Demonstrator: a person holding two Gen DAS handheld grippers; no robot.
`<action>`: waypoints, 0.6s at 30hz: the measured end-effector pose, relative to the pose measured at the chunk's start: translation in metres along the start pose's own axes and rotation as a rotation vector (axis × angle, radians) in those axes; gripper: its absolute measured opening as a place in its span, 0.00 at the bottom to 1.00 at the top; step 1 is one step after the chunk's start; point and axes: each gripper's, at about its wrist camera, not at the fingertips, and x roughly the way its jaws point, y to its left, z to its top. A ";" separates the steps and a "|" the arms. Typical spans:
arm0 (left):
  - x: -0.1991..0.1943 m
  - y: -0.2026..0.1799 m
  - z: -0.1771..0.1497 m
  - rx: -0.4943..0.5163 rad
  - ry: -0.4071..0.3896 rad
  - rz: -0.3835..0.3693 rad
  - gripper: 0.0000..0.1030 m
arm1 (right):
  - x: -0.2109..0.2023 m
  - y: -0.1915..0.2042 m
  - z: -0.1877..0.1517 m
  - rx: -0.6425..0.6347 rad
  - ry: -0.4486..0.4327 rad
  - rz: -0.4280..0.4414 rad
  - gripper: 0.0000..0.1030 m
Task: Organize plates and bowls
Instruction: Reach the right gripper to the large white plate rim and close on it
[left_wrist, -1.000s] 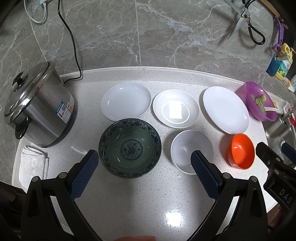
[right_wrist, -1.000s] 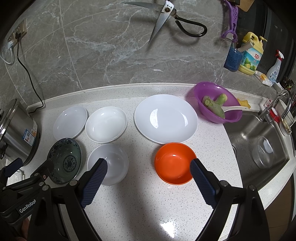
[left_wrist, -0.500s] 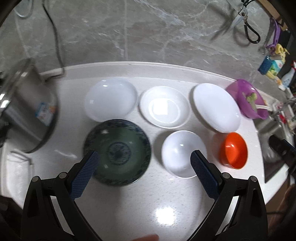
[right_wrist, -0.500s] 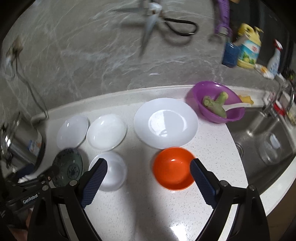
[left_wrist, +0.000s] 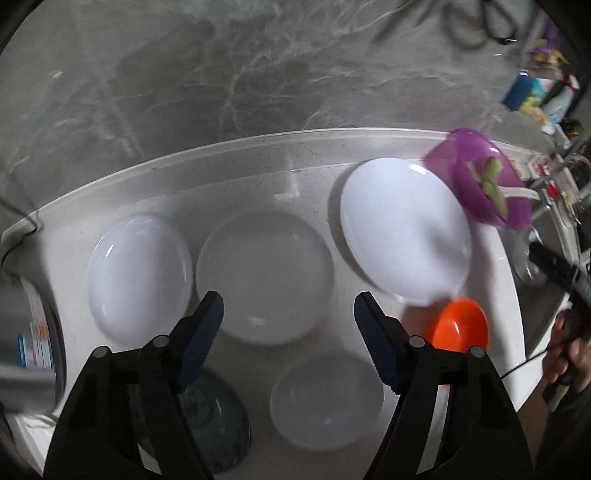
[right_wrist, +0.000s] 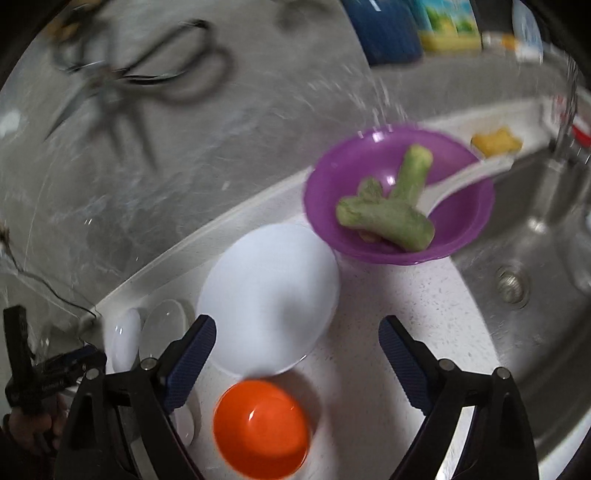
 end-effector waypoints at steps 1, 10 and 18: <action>0.007 -0.003 0.015 0.008 0.006 -0.016 0.69 | 0.008 -0.007 0.003 0.020 0.017 0.027 0.84; 0.089 -0.056 0.102 0.286 0.104 -0.257 0.68 | 0.066 -0.055 0.010 0.177 0.096 0.185 0.76; 0.149 -0.077 0.133 0.378 0.221 -0.222 0.63 | 0.090 -0.067 0.007 0.242 0.127 0.218 0.70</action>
